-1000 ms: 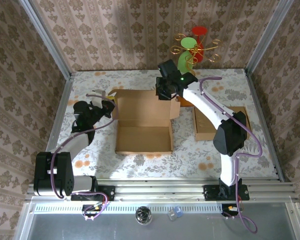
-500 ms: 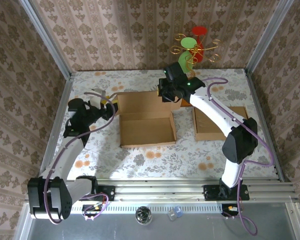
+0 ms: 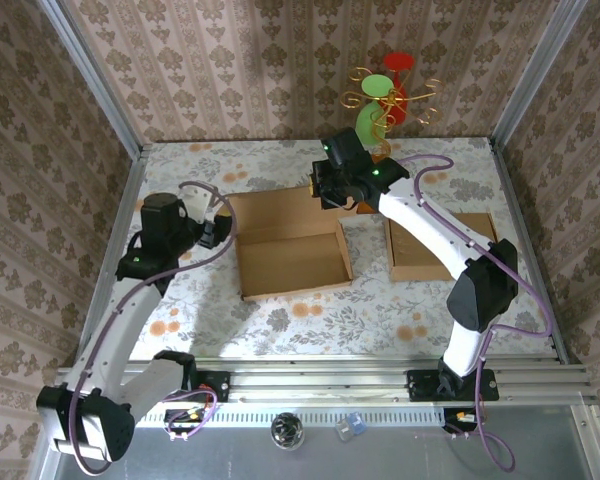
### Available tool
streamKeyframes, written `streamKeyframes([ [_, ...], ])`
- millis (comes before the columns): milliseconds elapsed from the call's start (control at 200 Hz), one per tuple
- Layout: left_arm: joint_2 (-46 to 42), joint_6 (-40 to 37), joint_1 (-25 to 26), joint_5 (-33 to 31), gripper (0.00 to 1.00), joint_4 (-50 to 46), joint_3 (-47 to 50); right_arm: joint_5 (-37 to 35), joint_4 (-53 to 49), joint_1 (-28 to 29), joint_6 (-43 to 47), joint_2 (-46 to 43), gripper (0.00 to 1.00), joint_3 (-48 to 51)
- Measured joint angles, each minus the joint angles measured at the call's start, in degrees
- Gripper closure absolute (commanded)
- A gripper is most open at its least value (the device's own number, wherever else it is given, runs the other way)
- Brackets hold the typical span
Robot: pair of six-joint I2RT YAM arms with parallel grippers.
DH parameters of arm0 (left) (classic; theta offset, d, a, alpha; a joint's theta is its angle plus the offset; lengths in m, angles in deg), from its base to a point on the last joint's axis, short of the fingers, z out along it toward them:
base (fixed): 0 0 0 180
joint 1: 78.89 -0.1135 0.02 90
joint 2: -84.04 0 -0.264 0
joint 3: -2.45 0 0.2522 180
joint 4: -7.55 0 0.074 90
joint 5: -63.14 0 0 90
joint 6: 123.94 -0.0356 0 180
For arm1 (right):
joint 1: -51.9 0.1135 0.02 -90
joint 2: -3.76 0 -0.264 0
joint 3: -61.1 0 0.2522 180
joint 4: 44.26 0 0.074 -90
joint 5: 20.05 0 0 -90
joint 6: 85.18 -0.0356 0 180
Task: Fold the paper box
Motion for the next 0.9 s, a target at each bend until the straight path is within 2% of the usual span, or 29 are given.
streamKeyframes([
  [90, -0.5, 0.0, -0.1, -1.0, 0.26, -2.7, -1.8, 0.0, 0.0, 0.0, 0.2, 0.0, 1.00, 0.0],
  [185, 0.9, 0.1, -1.4, 1.5, 0.26, -7.3, -5.5, 0.0, 0.0, 0.0, 0.3, 0.0, 1.00, 0.0],
  [280, 5.5, 0.6, -3.2, 5.0, 0.27, -12.2, -11.5, 0.0, 0.0, 0.0, 0.3, 0.0, 1.00, 0.1],
  [420, 11.6, 1.0, -3.5, 6.9, 0.27, -17.2, -17.4, 0.0, 0.0, 0.0, 0.3, 0.0, 1.00, 0.5],
  [640, 18.2, 0.5, -2.4, 8.3, 0.35, -23.6, -23.5, 0.0, 0.0, 0.0, 0.3, 0.0, 1.00, 1.0],
  [785, 21.6, -0.2, -1.9, 8.3, 0.46, -25.5, -25.4, 0.0, 0.0, 0.0, 0.3, 0.0, 1.00, 1.1],
  [900, 23.1, -0.9, -1.8, 8.3, 0.49, -26.9, -25.4, 0.0, 0.0, 0.0, 0.3, 0.0, 1.00, 1.1],
])
